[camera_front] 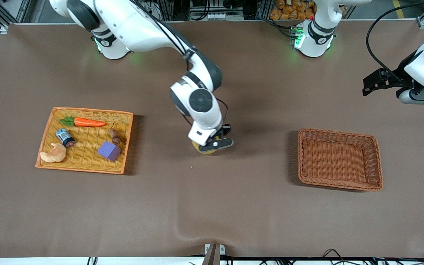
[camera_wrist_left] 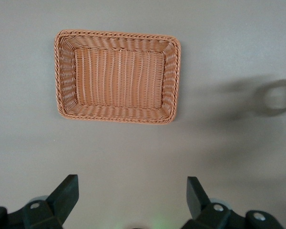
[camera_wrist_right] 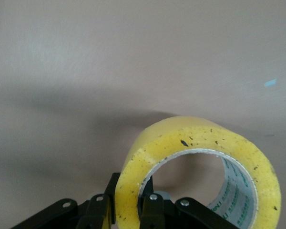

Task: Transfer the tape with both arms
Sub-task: 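Lift the tape roll and set it on the table mid-way, then withdraw the right gripper while the left gripper reaches the tape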

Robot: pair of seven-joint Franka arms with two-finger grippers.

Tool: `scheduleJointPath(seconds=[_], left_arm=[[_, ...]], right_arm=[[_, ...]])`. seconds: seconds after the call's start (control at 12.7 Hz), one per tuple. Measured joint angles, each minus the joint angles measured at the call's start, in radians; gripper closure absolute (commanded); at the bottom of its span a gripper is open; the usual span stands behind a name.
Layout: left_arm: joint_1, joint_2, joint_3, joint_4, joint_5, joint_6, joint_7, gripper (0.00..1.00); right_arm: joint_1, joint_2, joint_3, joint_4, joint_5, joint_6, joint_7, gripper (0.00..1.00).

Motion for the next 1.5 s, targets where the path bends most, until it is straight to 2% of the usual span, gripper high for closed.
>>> scheduleJointPath(seconds=[0.16, 0.24, 0.47, 0.63, 0.87, 1.03, 1.18, 1.34, 1.5], left_arm=[[0.0, 0.0, 0.0, 0.0, 0.0, 0.0, 0.0, 0.0], [0.001, 0.0, 0.001, 0.0, 0.0, 0.0, 0.0, 0.0], [0.024, 0.031, 0.007, -0.001, 0.0, 0.0, 0.0, 0.0], [0.042, 0.077, 0.013, 0.0, 0.0, 0.003, 0.0, 0.0], [0.091, 0.154, 0.016, 0.001, 0.0, 0.023, -0.001, 0.0], [0.107, 0.182, 0.017, 0.004, -0.001, 0.031, -0.001, 0.0], [0.111, 0.194, 0.017, 0.008, -0.016, 0.036, -0.002, 0.0], [0.112, 0.198, 0.017, 0.009, -0.072, 0.042, -0.029, 0.0], [0.094, 0.21, 0.006, 0.01, -0.156, 0.075, -0.126, 0.0]], right_arm=[[0.021, 0.054, -0.001, 0.052, 0.0, -0.001, 0.019, 1.0], [0.021, 0.069, -0.004, 0.068, 0.001, -0.002, 0.02, 0.68], [0.02, 0.077, -0.013, 0.084, 0.002, -0.011, 0.026, 0.35], [0.019, 0.077, -0.014, 0.092, 0.002, -0.024, 0.031, 0.0], [0.016, 0.037, -0.053, 0.136, 0.0, -0.114, 0.037, 0.0], [-0.004, -0.031, -0.094, 0.147, 0.0, -0.181, 0.037, 0.0], [-0.059, -0.107, -0.103, 0.139, 0.0, -0.223, 0.036, 0.0], [-0.124, -0.191, -0.106, 0.088, 0.0, -0.236, 0.028, 0.0], [-0.197, -0.299, -0.111, -0.019, -0.002, -0.239, -0.029, 0.0]])
